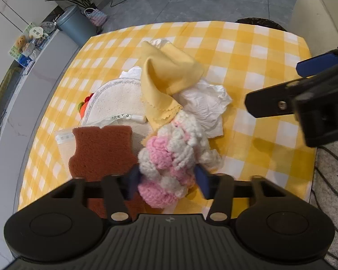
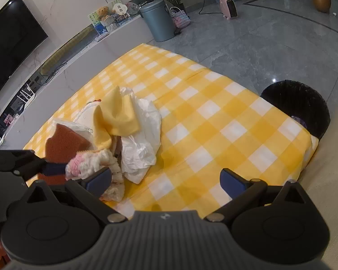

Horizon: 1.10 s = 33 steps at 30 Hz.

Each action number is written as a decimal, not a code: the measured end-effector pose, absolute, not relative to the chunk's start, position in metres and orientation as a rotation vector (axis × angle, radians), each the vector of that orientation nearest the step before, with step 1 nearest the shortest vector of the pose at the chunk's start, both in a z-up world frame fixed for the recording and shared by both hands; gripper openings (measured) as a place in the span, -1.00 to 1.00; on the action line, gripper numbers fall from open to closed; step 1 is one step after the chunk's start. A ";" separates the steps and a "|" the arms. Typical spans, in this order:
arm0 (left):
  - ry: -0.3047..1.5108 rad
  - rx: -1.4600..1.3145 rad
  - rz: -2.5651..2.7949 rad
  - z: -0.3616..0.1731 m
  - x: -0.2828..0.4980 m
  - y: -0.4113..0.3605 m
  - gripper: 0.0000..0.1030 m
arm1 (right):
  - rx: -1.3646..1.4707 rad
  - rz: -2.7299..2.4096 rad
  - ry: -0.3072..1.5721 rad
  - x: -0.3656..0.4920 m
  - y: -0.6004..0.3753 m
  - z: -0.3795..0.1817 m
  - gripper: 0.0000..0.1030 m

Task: Organize soft objects
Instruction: 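Grasp the pink-and-white crocheted piece with the left tool, then grasp the yellow cloth with the right tool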

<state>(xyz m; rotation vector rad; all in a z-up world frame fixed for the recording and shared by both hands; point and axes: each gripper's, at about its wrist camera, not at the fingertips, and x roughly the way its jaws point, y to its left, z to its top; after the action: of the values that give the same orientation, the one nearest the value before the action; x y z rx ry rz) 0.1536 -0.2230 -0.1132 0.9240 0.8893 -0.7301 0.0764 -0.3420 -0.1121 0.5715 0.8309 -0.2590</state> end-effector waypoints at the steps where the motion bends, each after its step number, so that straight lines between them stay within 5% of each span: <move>1: 0.877 0.927 -0.716 -0.112 0.152 -0.223 -0.27 | 0.575 -0.258 0.830 0.077 -0.342 -0.112 0.95; 13: 0.939 0.834 -0.812 -0.098 0.116 -0.205 -0.35 | 0.607 -0.228 0.818 0.076 -0.345 -0.111 0.95; 20: 0.853 0.824 -0.794 -0.108 0.109 -0.203 -0.05 | 0.668 -0.150 0.714 0.091 -0.350 -0.110 0.95; 25: 0.864 0.772 -0.766 -0.111 0.117 -0.205 -0.20 | 0.635 -0.077 0.561 0.101 -0.343 -0.098 0.93; 31: 0.848 0.766 -0.747 -0.105 0.104 -0.198 -0.30 | 0.642 -0.008 0.638 0.122 -0.338 -0.112 0.46; 33: 0.844 0.760 -0.734 -0.101 0.096 -0.196 -0.30 | 0.652 0.019 0.652 0.126 -0.341 -0.115 0.02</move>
<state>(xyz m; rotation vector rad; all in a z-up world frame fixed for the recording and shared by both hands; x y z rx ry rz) 0.0957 -0.1959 -0.1010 0.7598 0.8437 -0.7340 0.1265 -0.3408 -0.1151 0.6524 0.6516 0.0193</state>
